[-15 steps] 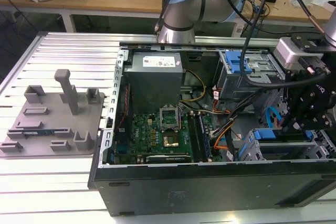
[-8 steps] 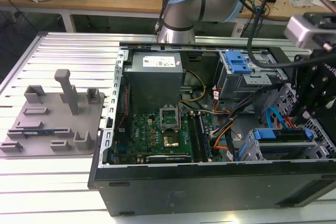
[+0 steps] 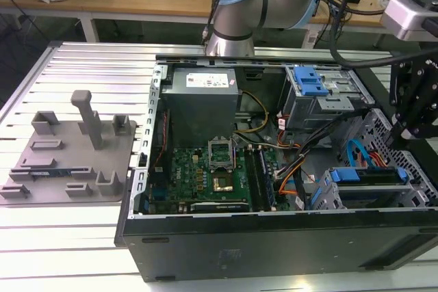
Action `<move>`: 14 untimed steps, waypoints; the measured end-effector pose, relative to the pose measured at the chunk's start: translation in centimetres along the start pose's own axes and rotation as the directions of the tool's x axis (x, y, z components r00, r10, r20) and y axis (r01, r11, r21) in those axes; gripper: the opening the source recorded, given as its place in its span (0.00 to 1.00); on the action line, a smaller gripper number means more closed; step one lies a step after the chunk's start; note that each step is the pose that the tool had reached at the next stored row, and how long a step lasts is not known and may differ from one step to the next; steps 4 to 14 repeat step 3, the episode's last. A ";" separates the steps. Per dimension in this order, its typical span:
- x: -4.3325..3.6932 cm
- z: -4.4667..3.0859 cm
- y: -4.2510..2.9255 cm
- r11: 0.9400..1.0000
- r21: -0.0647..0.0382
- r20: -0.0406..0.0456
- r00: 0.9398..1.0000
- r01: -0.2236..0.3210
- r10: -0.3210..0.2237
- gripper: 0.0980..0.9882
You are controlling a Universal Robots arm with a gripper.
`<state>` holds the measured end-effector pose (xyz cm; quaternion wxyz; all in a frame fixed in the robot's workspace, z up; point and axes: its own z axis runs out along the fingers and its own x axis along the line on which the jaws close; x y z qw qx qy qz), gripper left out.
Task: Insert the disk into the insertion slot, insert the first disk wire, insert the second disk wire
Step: 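Insert the second disk wire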
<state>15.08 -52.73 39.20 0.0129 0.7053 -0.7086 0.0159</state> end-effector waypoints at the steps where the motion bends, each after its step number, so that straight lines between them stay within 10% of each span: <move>1: 0.00 0.00 0.00 1.000 0.000 0.000 1.000 0.000 0.000 0.01; 14: 0.00 0.00 0.00 1.000 0.000 0.000 1.000 0.000 0.000 0.01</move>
